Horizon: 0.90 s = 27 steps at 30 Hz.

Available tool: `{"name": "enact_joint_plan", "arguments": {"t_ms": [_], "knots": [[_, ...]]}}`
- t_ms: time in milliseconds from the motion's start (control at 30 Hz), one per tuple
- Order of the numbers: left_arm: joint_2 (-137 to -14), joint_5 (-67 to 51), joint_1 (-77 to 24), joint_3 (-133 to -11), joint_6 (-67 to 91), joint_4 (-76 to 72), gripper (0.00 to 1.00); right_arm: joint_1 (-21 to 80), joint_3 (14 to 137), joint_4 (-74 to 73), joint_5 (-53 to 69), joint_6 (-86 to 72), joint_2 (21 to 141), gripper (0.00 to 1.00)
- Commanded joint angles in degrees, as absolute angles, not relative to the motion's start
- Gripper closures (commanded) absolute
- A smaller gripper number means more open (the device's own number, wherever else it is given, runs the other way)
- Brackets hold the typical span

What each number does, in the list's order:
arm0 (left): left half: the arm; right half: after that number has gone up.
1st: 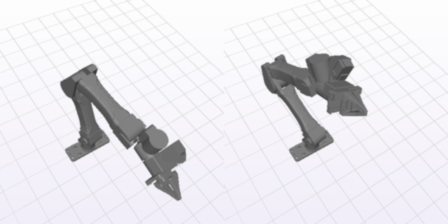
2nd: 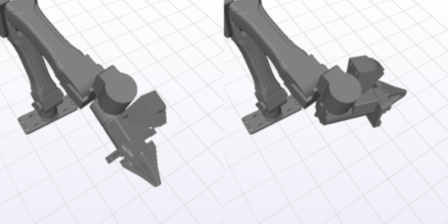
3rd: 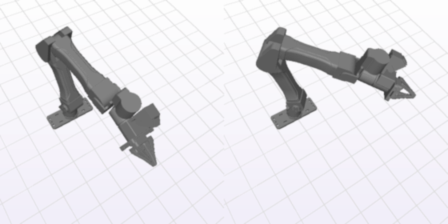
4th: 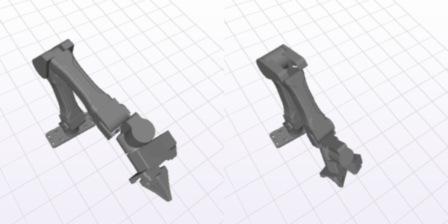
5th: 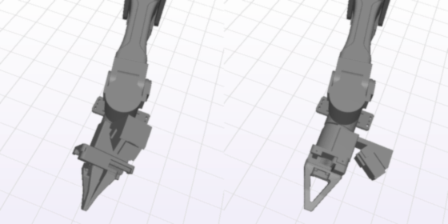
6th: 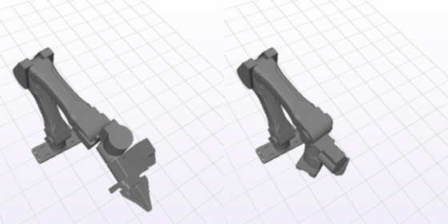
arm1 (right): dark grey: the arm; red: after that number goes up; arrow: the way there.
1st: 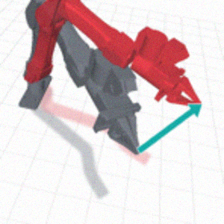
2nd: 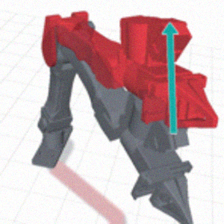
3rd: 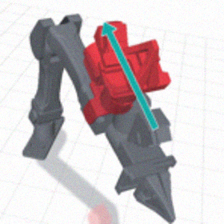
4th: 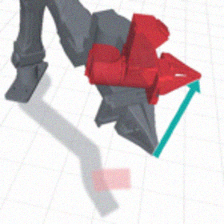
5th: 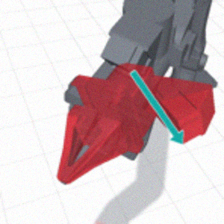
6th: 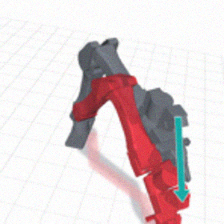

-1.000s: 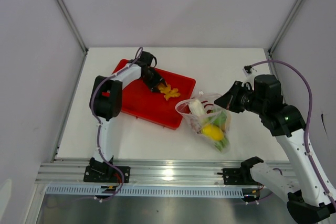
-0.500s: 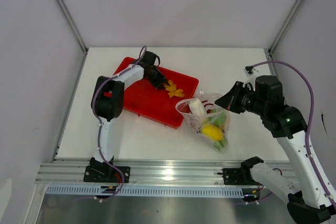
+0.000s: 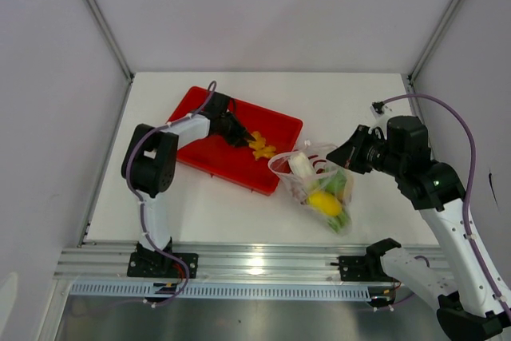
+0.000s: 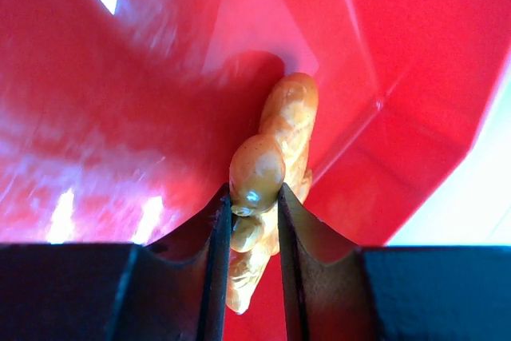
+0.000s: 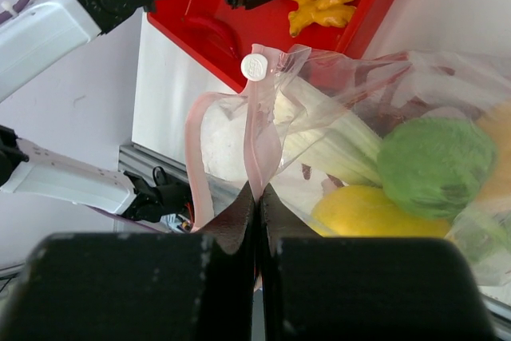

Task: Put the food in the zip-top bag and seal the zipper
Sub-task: Pick up the fake vegetable from the bin.

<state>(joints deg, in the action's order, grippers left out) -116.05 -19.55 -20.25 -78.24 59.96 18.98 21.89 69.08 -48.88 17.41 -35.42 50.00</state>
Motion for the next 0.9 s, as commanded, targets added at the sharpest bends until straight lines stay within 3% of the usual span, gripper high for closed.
{"name": "enact_joint_plan", "arguments": {"t_ms": [0, 300, 867], "knots": [[-110.1, -19.9, -19.8, -74.9, 60.2, 13.9, 0.99, 21.7, 69.4, -44.5, 17.9, -36.3, 48.6, 1.0], [-96.6, -20.3, -19.2, -66.6, 57.1, 11.0, 0.99, 21.7, 68.4, -44.7, 17.1, -35.4, 49.0, 1.0], [-67.8, -14.8, -22.7, -66.4, 46.3, 17.0, 0.99, 21.9, 65.8, -42.1, 19.2, -35.2, 50.5, 1.0]]}}
